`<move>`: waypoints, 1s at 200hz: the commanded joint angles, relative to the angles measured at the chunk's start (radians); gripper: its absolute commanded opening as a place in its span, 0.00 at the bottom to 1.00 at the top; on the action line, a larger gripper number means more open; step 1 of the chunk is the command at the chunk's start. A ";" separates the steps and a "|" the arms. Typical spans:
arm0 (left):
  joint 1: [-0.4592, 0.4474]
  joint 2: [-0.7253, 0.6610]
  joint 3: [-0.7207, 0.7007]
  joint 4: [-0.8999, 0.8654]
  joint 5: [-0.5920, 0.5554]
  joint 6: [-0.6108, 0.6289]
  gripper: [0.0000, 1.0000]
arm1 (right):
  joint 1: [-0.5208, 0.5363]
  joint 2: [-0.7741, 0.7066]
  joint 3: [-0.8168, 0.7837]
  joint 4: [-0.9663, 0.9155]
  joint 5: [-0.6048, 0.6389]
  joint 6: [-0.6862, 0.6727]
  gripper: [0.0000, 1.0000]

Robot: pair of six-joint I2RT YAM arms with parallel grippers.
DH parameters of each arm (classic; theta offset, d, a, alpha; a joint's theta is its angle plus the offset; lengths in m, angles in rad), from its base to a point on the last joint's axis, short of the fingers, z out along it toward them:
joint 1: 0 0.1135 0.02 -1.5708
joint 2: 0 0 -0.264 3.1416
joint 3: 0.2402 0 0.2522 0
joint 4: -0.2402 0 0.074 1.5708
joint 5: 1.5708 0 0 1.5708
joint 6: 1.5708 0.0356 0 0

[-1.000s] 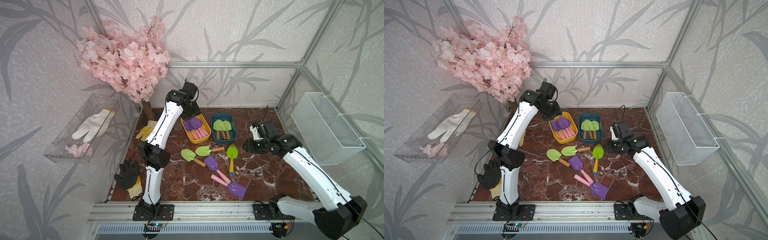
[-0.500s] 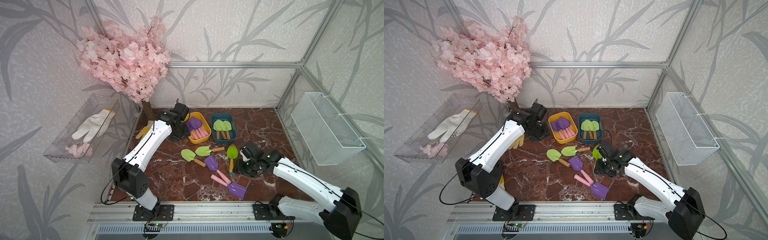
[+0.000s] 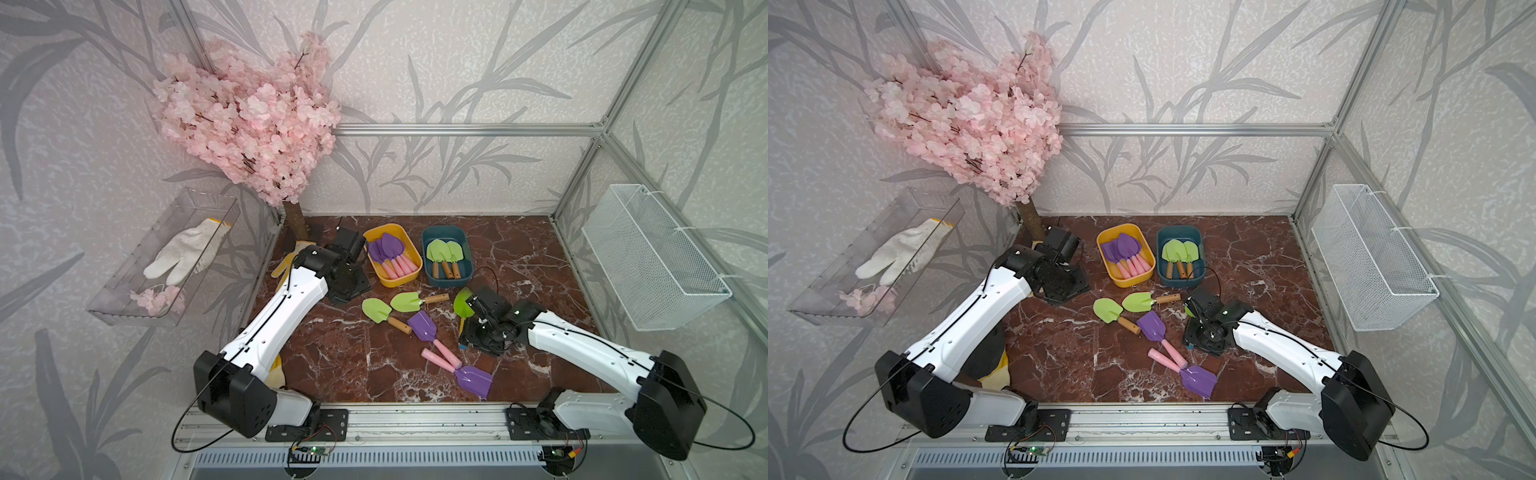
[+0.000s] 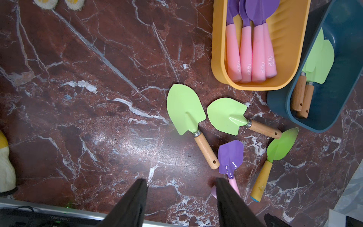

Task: Sort the small shovels by color and place them into the storage box
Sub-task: Pick up the shovel from the center of the board.

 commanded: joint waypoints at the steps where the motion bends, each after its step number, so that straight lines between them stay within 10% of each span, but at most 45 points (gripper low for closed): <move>1: 0.007 -0.037 -0.023 -0.001 -0.006 -0.009 0.60 | 0.007 0.053 0.029 0.011 0.040 0.012 0.61; 200: 0.029 -0.112 -0.088 -0.018 -0.005 -0.010 0.60 | 0.020 0.236 0.063 0.079 0.063 -0.020 0.47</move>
